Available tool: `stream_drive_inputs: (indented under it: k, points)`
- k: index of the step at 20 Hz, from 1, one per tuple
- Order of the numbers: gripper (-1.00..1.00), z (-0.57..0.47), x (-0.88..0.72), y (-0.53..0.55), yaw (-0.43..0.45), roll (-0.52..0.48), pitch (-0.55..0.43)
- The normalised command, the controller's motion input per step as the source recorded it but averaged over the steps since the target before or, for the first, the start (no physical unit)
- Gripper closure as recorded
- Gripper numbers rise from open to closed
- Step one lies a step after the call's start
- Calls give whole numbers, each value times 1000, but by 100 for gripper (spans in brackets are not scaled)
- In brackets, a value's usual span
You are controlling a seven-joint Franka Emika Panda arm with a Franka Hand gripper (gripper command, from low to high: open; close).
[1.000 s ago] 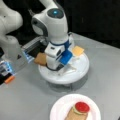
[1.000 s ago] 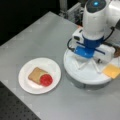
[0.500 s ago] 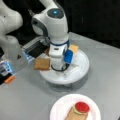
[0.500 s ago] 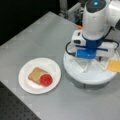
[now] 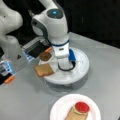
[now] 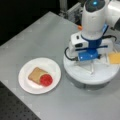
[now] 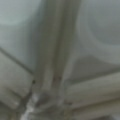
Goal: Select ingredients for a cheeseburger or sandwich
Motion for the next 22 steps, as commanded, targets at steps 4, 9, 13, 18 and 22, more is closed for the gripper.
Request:
stream_drive_inputs:
  k: [4, 9, 13, 18, 22]
  points:
    - [-100, 21, 296, -260, 784, -227, -48]
    - [-100, 40, 403, -252, 736, -172, -54]
    - [-100, 38, 451, -264, 636, -100, -73]
    - [-100, 39, 501, -278, 542, -58, -101]
    - [-100, 57, 534, -312, 394, -57, -109]
